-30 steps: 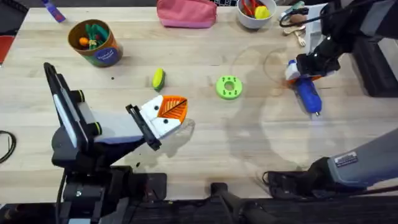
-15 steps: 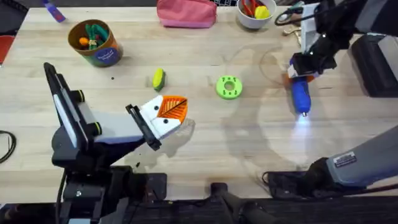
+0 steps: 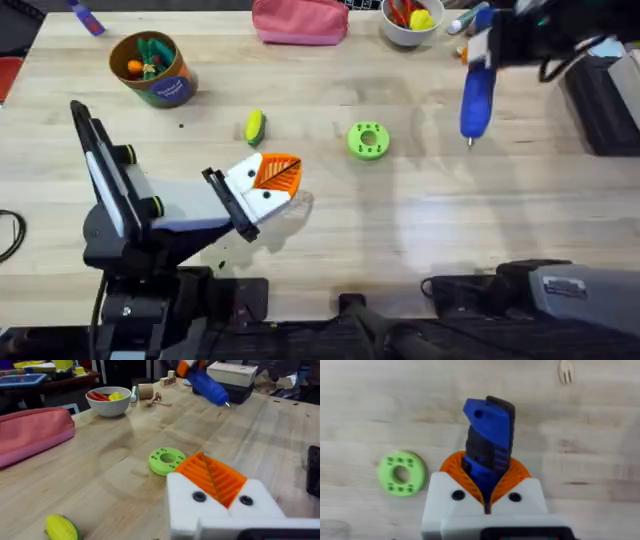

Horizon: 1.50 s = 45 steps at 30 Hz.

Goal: Pick up the gripper from the table and insert it into the empty holder that is missing its gripper. Then pick up a screw, insert it into the mounting hole, and use the screwdriver to tighten it. Finally, clean up the table by picking up the vegetable and placing it into the bucket.

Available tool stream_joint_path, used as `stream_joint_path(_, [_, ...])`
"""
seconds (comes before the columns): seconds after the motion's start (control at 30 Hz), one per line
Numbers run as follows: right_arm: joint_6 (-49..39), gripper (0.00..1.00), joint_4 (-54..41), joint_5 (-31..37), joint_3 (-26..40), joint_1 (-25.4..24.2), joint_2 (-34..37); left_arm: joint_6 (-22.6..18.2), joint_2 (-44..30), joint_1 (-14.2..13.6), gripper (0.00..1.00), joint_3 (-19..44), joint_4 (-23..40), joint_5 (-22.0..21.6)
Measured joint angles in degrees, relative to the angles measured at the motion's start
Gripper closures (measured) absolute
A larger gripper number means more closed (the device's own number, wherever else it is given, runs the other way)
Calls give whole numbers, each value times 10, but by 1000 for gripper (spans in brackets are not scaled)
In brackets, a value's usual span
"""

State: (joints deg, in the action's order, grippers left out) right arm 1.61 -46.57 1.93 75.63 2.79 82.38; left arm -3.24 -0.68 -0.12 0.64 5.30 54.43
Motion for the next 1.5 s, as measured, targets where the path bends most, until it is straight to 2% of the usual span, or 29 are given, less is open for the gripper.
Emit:
stream_joint_path(0.23, [47, 979, 66, -71, 0, 30, -113, 0, 0, 0, 995, 0, 0, 0])
stream_joint_path(0.47, [89, 980, 153, -92, 0, 134, -181, 0, 0, 0, 995, 0, 0, 0])
stream_joint_path(0.77, [114, 980, 302, -104, 0, 310, -162, 0, 0, 0, 995, 0, 0, 0])
stream_joint_path(0.9, [117, 980, 363, -104, -6, 361, -155, 0, 0, 0, 995, 0, 0, 0])
stream_joint_path(1.03, [122, 980, 462, -104, -41, 408, -156, 0, 0, 0, 995, 0, 0, 0])
stream_joint_path(1.13, [126, 980, 521, -105, -78, 442, -156, 0, 0, 0, 995, 0, 0, 0])
stream_joint_path(1.27, [130, 980, 534, -135, -110, 473, -155, 0, 0, 0, 995, 0, 0, 0])
stream_joint_path(1.5, [104, 980, 539, -215, -116, 483, -143, 0, 0, 0, 995, 0, 0, 0])
